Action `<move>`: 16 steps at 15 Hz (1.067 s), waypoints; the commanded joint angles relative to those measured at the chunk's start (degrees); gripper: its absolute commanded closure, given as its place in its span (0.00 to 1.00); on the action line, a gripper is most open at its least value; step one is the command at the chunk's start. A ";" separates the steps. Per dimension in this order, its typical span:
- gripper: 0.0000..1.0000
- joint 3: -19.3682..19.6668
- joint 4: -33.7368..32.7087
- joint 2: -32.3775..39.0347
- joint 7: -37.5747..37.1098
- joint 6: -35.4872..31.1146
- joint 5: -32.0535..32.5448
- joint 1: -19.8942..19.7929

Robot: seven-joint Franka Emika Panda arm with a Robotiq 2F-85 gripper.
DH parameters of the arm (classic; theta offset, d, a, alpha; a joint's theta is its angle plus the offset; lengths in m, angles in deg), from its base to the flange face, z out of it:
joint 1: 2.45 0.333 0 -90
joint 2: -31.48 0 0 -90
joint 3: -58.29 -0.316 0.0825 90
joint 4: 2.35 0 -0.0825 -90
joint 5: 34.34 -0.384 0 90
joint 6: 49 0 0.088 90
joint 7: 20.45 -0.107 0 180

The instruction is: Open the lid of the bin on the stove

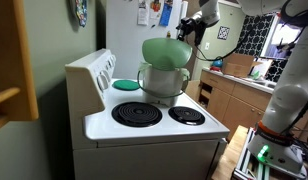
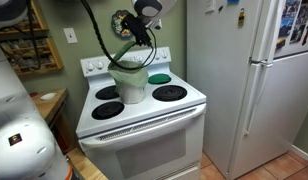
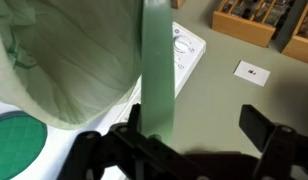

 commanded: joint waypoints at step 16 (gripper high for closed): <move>0.00 -7.33 -7.86 -5.48 -1.82 0.36 12.89 7.98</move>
